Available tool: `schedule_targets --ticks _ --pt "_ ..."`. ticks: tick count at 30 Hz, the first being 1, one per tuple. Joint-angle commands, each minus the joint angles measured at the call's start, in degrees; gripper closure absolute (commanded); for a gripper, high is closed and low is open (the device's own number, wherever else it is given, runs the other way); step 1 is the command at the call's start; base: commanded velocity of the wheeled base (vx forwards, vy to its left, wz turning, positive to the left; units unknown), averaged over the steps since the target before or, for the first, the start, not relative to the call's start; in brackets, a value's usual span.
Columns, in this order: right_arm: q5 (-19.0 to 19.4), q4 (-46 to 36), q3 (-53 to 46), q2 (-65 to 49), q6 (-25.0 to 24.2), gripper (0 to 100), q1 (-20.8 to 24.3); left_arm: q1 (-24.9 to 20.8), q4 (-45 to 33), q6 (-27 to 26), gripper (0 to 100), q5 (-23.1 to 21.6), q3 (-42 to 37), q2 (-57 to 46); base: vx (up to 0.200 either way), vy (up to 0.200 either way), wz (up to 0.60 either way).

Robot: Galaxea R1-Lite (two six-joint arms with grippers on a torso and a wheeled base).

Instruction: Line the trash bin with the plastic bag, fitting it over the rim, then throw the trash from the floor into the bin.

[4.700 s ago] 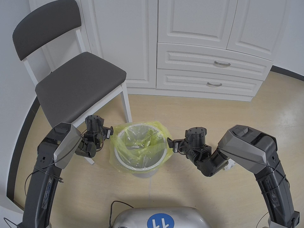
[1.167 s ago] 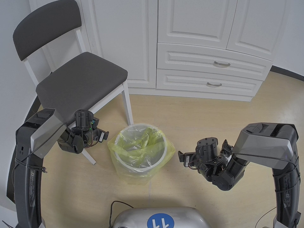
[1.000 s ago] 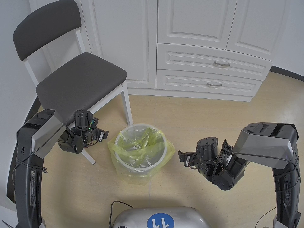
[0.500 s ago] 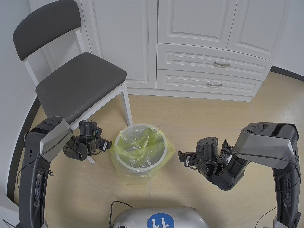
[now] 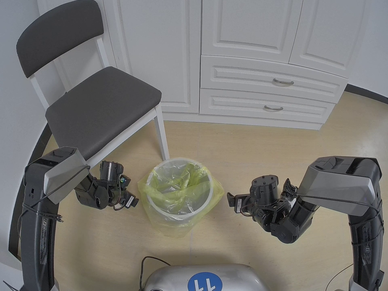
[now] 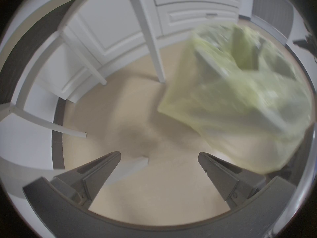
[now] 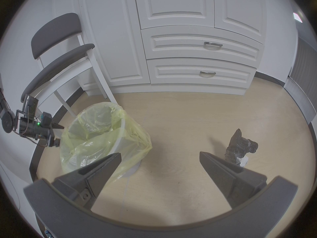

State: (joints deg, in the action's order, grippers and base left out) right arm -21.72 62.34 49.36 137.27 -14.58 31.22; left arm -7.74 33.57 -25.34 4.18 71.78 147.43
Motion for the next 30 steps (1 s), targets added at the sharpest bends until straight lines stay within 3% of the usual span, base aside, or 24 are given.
schedule_targets --ticks 1,5,8,12,18,20,21,22,23,24,26,27,28,30 --pt "0.0 0.1 -0.1 -0.1 0.1 0 0.2 0.2 -5.5 -4.6 0 -0.4 -5.3 -6.8 0.000 0.000 0.00" --pt "0.0 0.0 -0.5 -0.7 0.2 0 0.2 0.3 -8.9 -7.8 0 -2.1 -9.2 -11.7 0.000 0.000 0.00" --pt "0.0 0.0 -0.5 -1.0 0.2 0 0.2 -0.1 -9.1 -10.0 0 -6.0 -12.5 -16.1 0.000 0.000 0.00" --pt "0.0 -0.1 -0.3 -1.1 0.1 0 0.2 -1.2 -9.1 -9.8 0 -8.0 -14.6 -19.7 0.000 0.000 0.00" --pt "0.0 0.0 0.1 -0.9 -0.1 0 0.2 -10.5 -3.3 2.8 0 -7.1 -13.9 -19.2 0.000 0.000 0.00" --pt "0.0 0.0 0.1 -0.9 -0.1 0 0.2 -10.5 -3.3 2.8 0 -7.1 -13.9 -19.2 0.000 0.000 0.00" --pt "0.0 0.1 0.5 -0.7 -0.2 0 0.3 -14.6 5.2 7.8 0 -3.3 -12.7 -14.2 0.000 0.000 0.00" --pt "0.0 0.1 0.5 -0.7 -0.2 0 0.3 -14.6 5.2 7.8 0 -3.3 -12.7 -14.2 0.000 0.000 0.00" --pt "0.0 0.1 0.7 -0.5 -0.2 0 0.3 -16.3 10.6 8.5 0 0.4 -11.7 -11.2 0.000 0.000 0.00" --pt "0.0 0.1 0.7 -0.5 -0.2 0 0.3 -16.3 10.6 8.5 0 0.4 -11.7 -11.2 0.000 0.000 0.00" --pt "0.0 0.0 1.4 -0.4 -0.3 0 0.3 -18.2 17.8 8.4 0 7.3 -7.3 -5.0 0.000 0.000 0.00" --pt "0.0 0.0 1.4 -0.4 -0.3 0 0.3 -18.2 17.8 8.4 0 7.3 -7.3 -5.0 0.000 0.000 0.00" --pt "0.0 0.0 1.9 -0.3 -0.3 0 0.2 -19.1 20.0 7.8 0 13.1 -3.5 -1.1 0.000 0.000 0.00" --pt "0.0 -0.1 2.1 -0.3 -0.3 0 0.2 -19.4 20.7 6.1 0 17.7 -0.3 1.5 0.000 0.000 0.00"
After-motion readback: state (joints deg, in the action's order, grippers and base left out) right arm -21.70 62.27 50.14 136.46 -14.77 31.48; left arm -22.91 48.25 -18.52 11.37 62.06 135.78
